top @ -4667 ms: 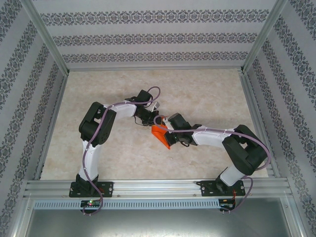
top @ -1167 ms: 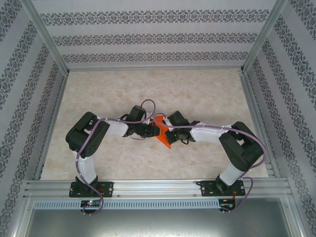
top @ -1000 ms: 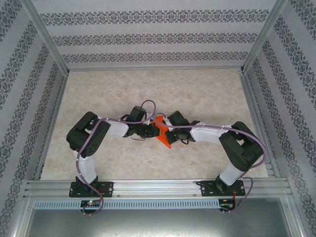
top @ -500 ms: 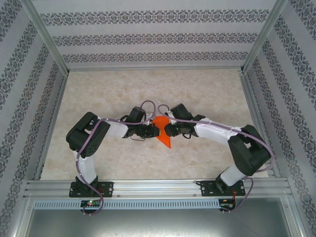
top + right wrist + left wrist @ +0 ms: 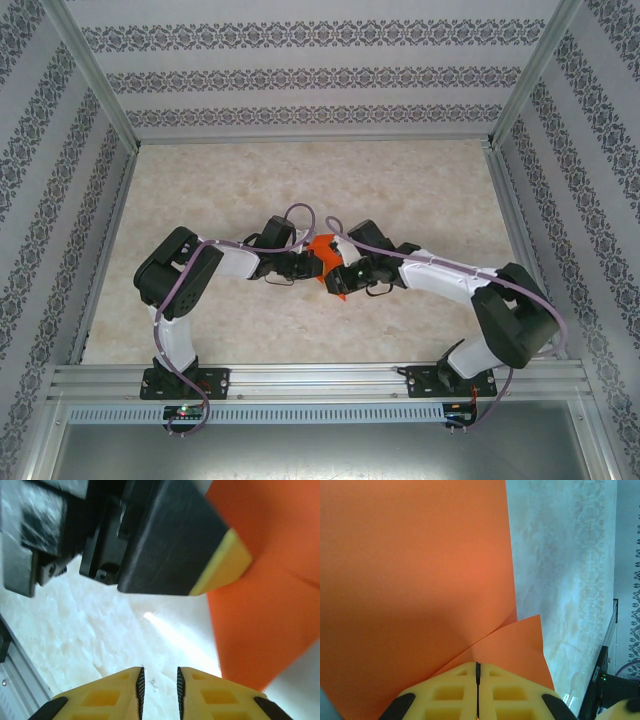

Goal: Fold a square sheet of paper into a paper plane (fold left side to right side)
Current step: Third fold the triangle at the center of the table.

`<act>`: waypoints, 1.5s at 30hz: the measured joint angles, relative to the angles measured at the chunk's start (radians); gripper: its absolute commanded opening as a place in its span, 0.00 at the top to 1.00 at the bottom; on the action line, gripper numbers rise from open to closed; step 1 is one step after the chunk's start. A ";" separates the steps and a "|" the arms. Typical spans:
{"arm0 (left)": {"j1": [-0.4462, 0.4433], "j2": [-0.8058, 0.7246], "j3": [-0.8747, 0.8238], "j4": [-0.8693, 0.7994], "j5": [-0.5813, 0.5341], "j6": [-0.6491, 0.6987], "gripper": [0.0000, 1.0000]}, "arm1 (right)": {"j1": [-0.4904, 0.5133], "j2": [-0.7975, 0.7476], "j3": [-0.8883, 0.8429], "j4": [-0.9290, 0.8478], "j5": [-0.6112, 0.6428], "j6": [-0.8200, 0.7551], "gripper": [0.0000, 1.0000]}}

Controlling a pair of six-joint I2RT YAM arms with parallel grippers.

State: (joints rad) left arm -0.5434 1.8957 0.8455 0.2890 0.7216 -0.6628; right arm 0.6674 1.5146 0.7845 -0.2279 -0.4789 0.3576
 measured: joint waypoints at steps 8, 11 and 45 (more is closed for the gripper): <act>0.000 0.000 0.000 0.000 0.000 0.000 0.91 | 0.016 0.104 0.024 -0.023 0.001 0.003 0.75; 0.000 0.000 0.000 0.000 0.000 0.000 0.91 | 0.016 0.114 0.032 -0.031 0.015 0.003 0.75; -0.001 -0.005 0.000 -0.011 -0.013 0.008 0.92 | -0.032 0.156 0.004 0.004 -0.039 0.003 0.75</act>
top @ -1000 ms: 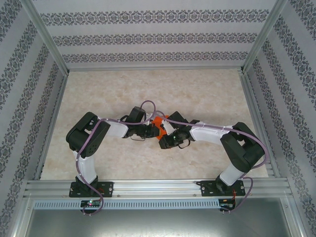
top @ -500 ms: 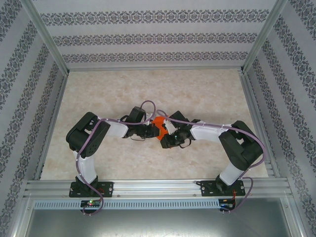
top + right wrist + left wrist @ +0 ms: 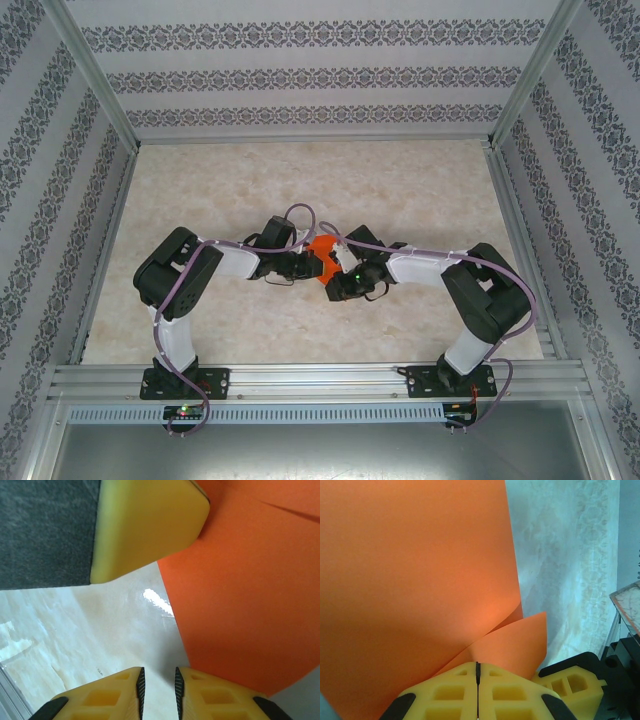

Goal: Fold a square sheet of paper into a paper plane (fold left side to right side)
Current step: Third fold the triangle at the center of the table.

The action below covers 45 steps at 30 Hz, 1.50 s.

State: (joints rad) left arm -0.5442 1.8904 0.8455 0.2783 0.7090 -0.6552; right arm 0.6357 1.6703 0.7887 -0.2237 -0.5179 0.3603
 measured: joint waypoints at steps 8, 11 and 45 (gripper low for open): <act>-0.005 -0.001 0.003 -0.009 -0.011 0.001 0.92 | -0.018 -0.002 -0.021 0.030 -0.030 0.001 0.77; -0.005 -0.001 0.005 -0.013 -0.013 0.001 0.93 | -0.026 -0.013 -0.047 0.064 -0.047 0.002 0.80; -0.005 -0.001 0.014 -0.032 -0.017 0.007 0.91 | -0.064 -0.069 -0.044 -0.021 -0.014 0.117 0.96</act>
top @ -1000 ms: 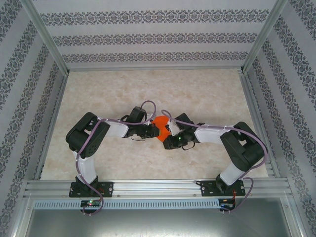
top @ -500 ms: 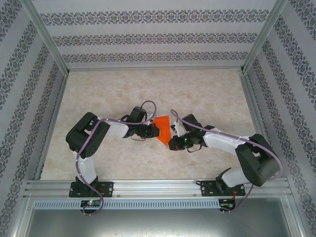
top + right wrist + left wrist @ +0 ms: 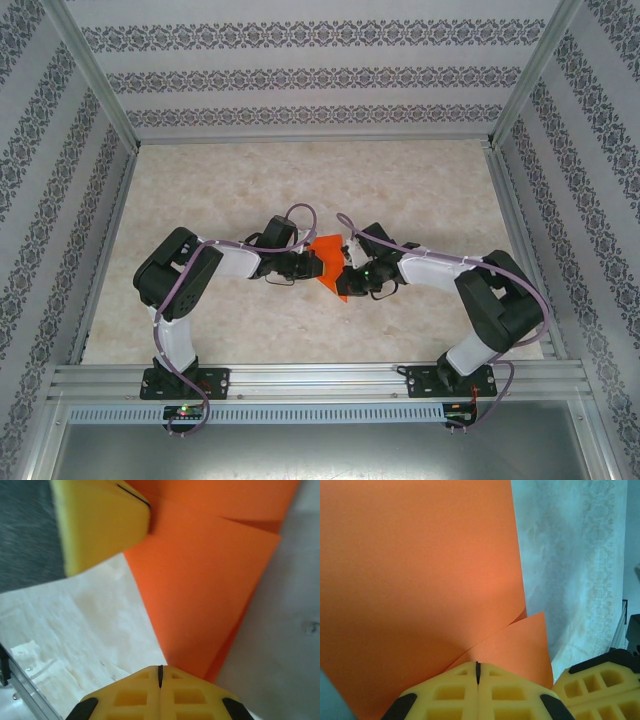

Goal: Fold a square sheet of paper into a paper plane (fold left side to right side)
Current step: Third fold the triangle at the center of the table.

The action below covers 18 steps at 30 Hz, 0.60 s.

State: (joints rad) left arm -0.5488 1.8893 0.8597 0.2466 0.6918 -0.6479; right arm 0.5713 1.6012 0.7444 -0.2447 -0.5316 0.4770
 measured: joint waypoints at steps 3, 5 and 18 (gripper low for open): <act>0.000 0.000 0.002 -0.001 0.001 0.000 0.90 | 0.000 0.018 0.000 -0.027 0.021 0.001 0.96; 0.000 -0.004 0.003 -0.008 0.000 0.000 0.89 | 0.000 0.027 0.006 -0.037 0.025 0.008 0.96; -0.042 -0.144 0.000 -0.079 -0.035 0.008 0.90 | 0.000 0.043 0.035 -0.077 0.042 0.023 1.00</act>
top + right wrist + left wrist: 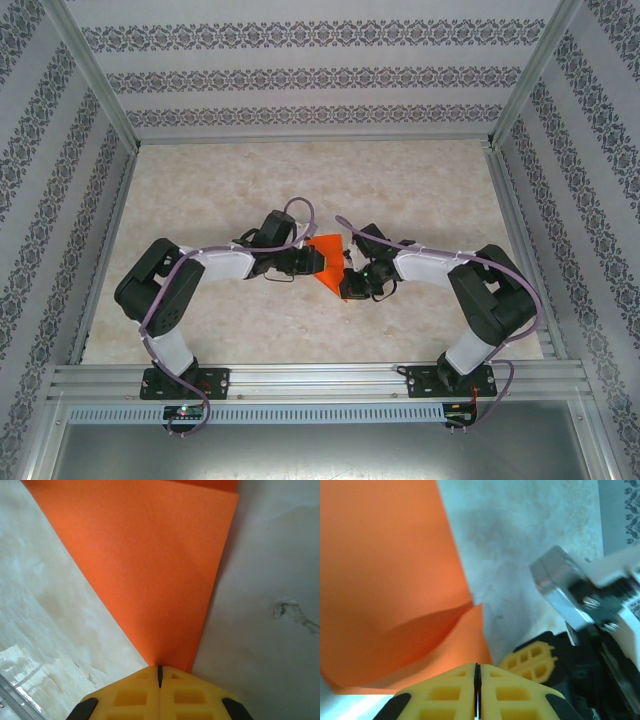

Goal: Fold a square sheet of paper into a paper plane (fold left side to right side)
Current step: Third fold the triangle at the center of the table.

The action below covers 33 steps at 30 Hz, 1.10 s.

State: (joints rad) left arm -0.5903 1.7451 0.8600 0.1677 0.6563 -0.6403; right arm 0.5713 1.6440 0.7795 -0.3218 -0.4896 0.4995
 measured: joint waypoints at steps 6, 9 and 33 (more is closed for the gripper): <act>-0.076 0.016 -0.003 0.002 0.001 -0.002 0.93 | 0.000 0.008 0.010 -0.012 0.000 0.000 1.00; -0.084 0.047 -0.003 0.004 0.001 -0.009 0.94 | 0.000 0.008 0.011 -0.015 0.000 0.000 1.00; -0.085 0.113 -0.002 0.047 -0.040 -0.049 0.98 | 0.001 0.016 0.026 -0.037 0.005 -0.001 1.00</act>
State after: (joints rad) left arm -0.6750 1.8584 0.8581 0.2146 0.6167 -0.6895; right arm 0.5720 1.6600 0.8055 -0.3592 -0.4850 0.4984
